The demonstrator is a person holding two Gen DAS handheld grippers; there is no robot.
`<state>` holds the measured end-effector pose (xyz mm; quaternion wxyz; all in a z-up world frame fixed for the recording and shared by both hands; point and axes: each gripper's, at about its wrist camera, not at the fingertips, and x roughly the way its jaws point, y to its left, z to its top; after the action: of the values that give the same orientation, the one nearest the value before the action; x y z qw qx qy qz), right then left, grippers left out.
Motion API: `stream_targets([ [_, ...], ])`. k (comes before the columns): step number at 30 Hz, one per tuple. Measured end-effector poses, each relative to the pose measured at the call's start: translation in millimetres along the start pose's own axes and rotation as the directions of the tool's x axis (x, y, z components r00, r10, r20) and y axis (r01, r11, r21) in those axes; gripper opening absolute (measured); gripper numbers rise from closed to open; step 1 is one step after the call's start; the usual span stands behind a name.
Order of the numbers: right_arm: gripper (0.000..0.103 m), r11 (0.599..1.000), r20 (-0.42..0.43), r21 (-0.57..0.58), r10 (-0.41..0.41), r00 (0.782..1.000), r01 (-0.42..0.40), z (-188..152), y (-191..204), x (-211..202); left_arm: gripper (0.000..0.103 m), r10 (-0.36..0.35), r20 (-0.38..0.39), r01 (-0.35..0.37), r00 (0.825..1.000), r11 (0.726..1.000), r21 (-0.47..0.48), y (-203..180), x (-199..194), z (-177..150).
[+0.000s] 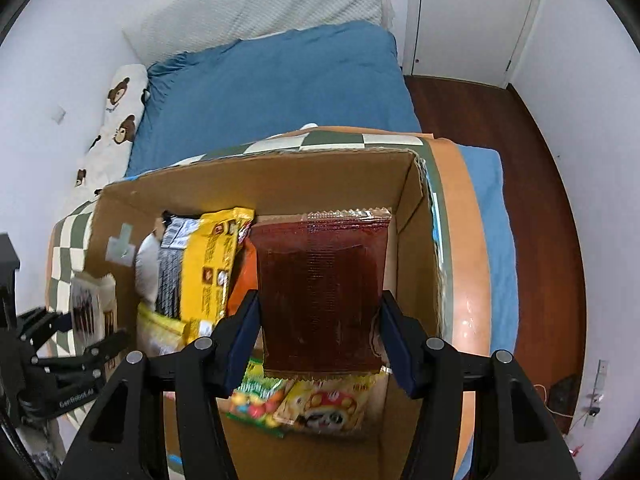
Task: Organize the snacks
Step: 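Carry both packets into the box and open both tools, then move both open tools back over the mat toward remaining snacks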
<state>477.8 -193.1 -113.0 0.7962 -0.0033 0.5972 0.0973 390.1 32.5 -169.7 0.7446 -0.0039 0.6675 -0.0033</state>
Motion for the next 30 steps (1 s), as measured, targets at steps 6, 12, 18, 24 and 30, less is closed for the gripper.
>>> stream_targets([
  [6,0.094,0.999,-0.075,0.030,-0.016,0.997,0.019,12,-8,29,0.092,-0.040,0.023,0.041,0.999,0.997,-0.067,16,6,2],
  [12,0.094,0.999,-0.081,0.027,-0.021,0.996,0.024,8,-5,30,0.092,-0.057,0.053,0.061,0.997,0.994,-0.086,22,-2,2],
  [18,0.094,0.999,-0.065,0.054,0.004,0.998,0.000,-4,-3,18,0.092,-0.068,0.112,0.078,0.991,0.993,-0.083,19,-28,-6],
  [24,0.094,0.993,0.000,0.094,0.067,0.998,-0.067,-40,0,-12,0.092,-0.078,0.217,0.103,0.973,0.989,-0.103,25,-68,-35],
  [30,0.094,0.977,0.086,0.173,0.114,0.990,-0.127,-97,-6,-50,0.092,-0.074,0.294,0.122,0.953,0.981,-0.148,38,-94,-78],
])
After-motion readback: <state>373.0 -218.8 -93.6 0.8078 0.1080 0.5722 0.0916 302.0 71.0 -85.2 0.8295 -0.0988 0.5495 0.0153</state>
